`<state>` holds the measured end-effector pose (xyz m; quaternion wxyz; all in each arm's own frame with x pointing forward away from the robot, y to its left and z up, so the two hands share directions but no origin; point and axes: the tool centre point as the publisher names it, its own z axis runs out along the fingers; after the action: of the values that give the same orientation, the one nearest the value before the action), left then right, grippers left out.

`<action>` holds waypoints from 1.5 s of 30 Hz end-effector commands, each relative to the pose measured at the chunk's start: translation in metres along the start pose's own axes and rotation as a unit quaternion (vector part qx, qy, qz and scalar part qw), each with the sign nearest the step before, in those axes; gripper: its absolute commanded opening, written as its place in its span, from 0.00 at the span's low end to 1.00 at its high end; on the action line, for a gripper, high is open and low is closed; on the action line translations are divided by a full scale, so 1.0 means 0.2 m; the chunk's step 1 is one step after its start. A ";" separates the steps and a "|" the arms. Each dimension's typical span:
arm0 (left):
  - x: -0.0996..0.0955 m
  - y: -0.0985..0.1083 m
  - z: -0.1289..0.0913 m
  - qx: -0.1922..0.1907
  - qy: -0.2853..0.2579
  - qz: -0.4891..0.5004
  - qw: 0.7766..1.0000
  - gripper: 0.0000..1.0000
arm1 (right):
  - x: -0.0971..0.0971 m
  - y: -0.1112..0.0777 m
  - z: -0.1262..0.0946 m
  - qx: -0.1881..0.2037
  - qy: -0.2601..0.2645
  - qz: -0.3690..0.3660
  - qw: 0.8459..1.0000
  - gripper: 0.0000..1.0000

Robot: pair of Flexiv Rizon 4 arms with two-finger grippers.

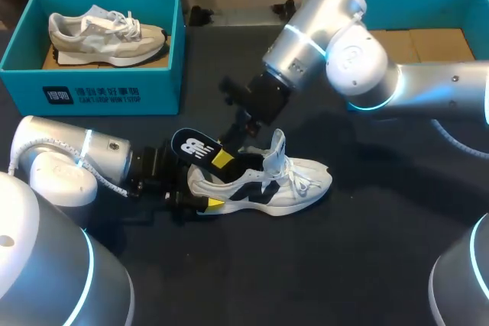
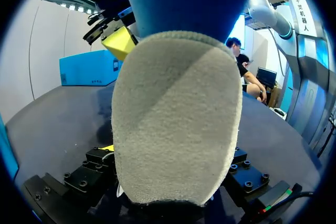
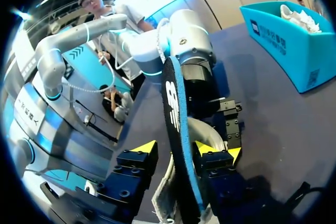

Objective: Take the shoe out of the shoebox, open the shoe tongue, remove and reinsert the insole, then place the shoe into the shoebox

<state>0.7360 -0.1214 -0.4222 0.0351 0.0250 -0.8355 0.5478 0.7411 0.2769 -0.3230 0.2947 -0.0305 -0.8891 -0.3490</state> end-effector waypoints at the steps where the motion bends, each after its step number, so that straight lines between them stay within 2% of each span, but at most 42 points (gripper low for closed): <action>1: -0.01 0.01 0.02 -0.001 0.001 0.000 1.000 0.00 | -0.05 0.01 0.02 0.002 0.008 -0.004 1.000 0.40; 7: -0.01 0.01 0.02 -0.001 0.001 0.000 1.000 0.00 | -0.07 0.03 0.01 0.008 0.017 -0.015 1.000 0.31; 14: -0.01 0.01 0.02 -0.001 0.001 0.000 1.000 0.00 | -0.07 0.06 -0.01 0.014 0.029 -0.024 0.999 0.30; 19: -0.01 0.01 0.02 -0.001 0.001 0.000 1.000 0.00 | -0.08 0.06 0.01 0.011 0.041 -0.025 0.999 0.18; 24: -0.01 0.01 0.02 -0.001 0.001 0.000 1.000 0.00 | -0.09 0.05 0.04 0.008 0.045 -0.028 0.999 0.23; 25: -0.01 0.01 0.02 -0.001 0.001 0.000 1.000 0.00 | -0.09 0.05 0.04 0.007 0.046 -0.028 0.999 0.30; 27: -0.01 0.01 0.02 -0.001 0.001 0.000 1.000 0.00 | -0.09 0.06 0.04 0.007 0.046 -0.029 0.998 0.32; 28: -0.01 0.01 0.02 -0.001 0.001 0.000 1.000 0.00 | -0.09 0.06 0.04 0.007 0.046 -0.030 0.998 0.31; 31: -0.01 0.01 0.02 -0.001 0.001 0.000 1.000 0.00 | -0.09 0.06 0.04 0.007 0.046 -0.031 0.998 0.15; 33: -0.01 0.01 0.02 -0.001 0.001 0.000 1.000 0.00 | -0.09 0.05 0.04 0.008 0.046 -0.031 0.998 0.11; 34: -0.01 0.01 0.02 -0.001 0.001 0.000 1.000 0.00 | -0.09 0.06 0.05 0.008 0.046 -0.032 0.998 0.02; 35: -0.01 0.01 0.02 -0.001 0.001 0.000 1.000 0.00 | -0.09 0.06 0.05 0.009 0.047 -0.032 0.998 0.00; 45: -0.01 0.01 0.02 -0.001 0.001 0.000 1.000 0.00 | -0.03 0.12 -0.01 0.007 0.040 -0.061 0.997 0.00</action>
<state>0.7360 -0.1214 -0.4222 0.0351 0.0250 -0.8355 0.5478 0.7538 0.2961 -0.3201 0.3147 0.0356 -0.8761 -0.3636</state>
